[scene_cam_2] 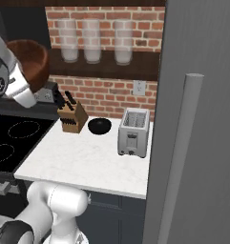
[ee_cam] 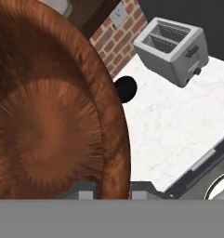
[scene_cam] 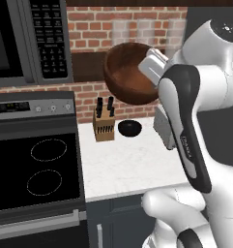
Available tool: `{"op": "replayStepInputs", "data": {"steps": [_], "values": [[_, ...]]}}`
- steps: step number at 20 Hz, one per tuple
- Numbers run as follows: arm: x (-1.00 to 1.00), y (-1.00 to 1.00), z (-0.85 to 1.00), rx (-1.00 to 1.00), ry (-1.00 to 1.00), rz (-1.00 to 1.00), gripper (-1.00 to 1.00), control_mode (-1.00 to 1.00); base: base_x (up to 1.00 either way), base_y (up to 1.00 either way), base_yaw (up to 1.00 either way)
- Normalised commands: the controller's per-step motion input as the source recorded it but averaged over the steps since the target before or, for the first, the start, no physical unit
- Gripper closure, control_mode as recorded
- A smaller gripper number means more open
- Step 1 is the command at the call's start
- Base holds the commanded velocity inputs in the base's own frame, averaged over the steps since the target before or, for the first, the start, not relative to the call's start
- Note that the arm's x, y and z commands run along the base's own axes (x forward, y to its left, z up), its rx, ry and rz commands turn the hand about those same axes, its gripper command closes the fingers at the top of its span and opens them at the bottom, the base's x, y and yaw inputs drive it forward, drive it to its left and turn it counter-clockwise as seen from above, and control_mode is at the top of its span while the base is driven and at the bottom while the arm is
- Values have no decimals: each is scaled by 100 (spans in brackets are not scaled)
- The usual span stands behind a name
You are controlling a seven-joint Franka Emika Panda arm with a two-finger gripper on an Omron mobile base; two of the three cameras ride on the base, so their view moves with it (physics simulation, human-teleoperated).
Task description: Pick up the bowls on the counter and stack them on top of one another in the open cabinet. Place the smaller bowl on top of the larger bowl.
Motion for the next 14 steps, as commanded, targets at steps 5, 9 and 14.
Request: {"op": "replayStepInputs", "data": {"steps": [5, 9, 14], "values": [[31, 14, 22, 12, -7, 0, 100, -100, 0, 0, 0], [52, 27, 4, 7, -12, 0, 100, -100, 0, 0, 0], [65, 19, 0, 4, -5, 0, 100, -100, 0, 0, 0]]}}
